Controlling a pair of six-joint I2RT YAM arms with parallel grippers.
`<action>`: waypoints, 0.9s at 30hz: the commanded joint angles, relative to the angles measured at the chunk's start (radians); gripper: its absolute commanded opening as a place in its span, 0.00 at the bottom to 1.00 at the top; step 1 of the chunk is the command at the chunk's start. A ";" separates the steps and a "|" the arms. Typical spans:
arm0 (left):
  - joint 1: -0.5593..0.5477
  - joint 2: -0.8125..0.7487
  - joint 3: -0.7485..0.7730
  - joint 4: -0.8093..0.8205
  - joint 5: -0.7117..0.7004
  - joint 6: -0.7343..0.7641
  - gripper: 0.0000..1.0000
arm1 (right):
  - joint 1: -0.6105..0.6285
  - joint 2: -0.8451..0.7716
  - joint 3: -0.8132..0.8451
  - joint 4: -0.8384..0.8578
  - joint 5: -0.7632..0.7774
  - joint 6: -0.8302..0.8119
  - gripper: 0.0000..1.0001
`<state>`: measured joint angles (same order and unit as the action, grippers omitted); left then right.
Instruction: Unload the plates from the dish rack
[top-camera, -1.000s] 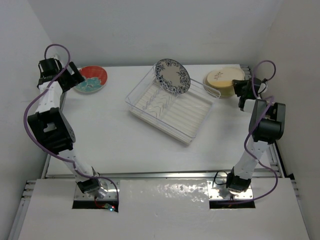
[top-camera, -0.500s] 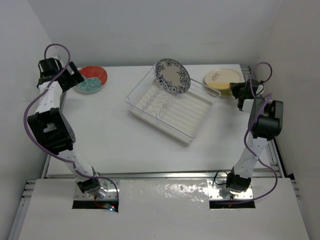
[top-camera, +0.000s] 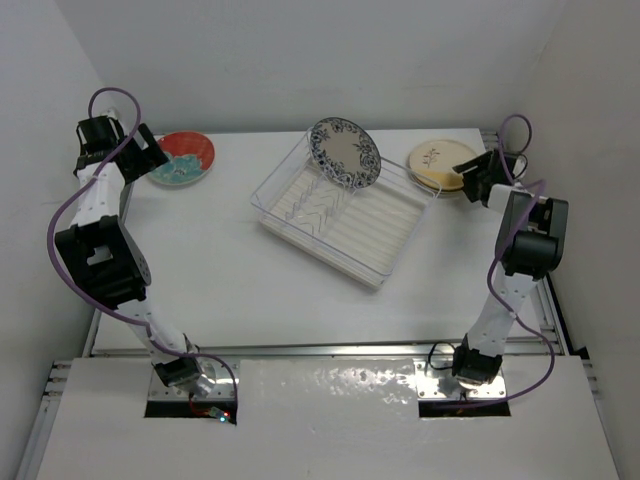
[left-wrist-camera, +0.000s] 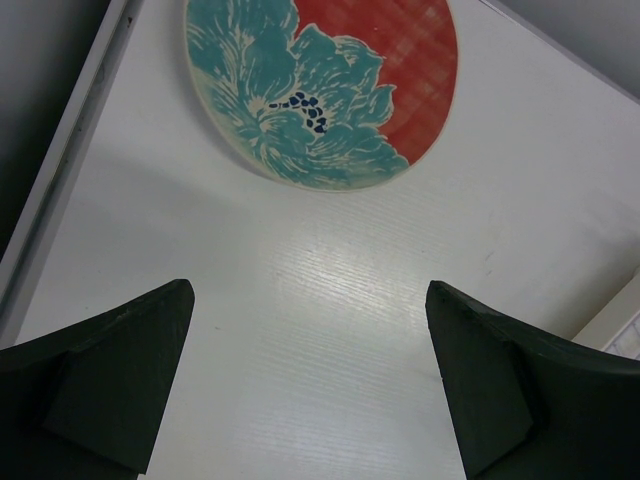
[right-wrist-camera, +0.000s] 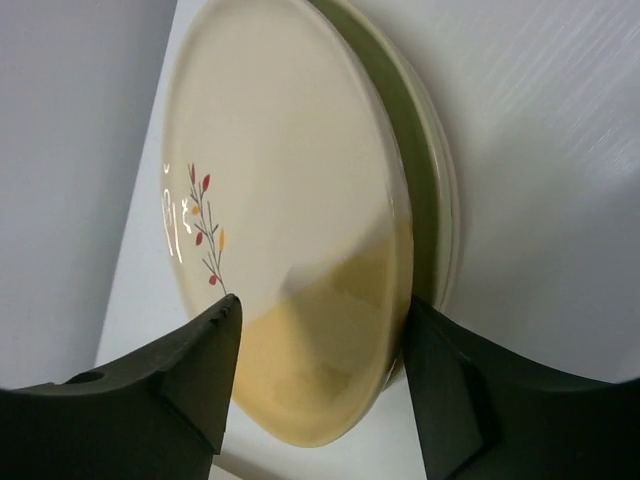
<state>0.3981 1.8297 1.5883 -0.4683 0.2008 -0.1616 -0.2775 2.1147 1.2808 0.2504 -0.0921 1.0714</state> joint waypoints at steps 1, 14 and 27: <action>-0.002 -0.032 0.035 0.016 -0.001 0.004 1.00 | 0.003 -0.042 0.096 -0.137 0.021 -0.140 0.64; -0.002 -0.004 0.079 0.008 0.006 0.016 1.00 | 0.017 -0.007 0.242 -0.416 0.124 -0.245 0.68; -0.091 -0.063 0.072 -0.045 0.000 0.397 0.98 | 0.195 -0.395 0.230 -0.390 -0.026 -0.837 0.69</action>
<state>0.3691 1.8301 1.6310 -0.4927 0.1986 0.0353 -0.1299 1.8862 1.4830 -0.1768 -0.0467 0.4465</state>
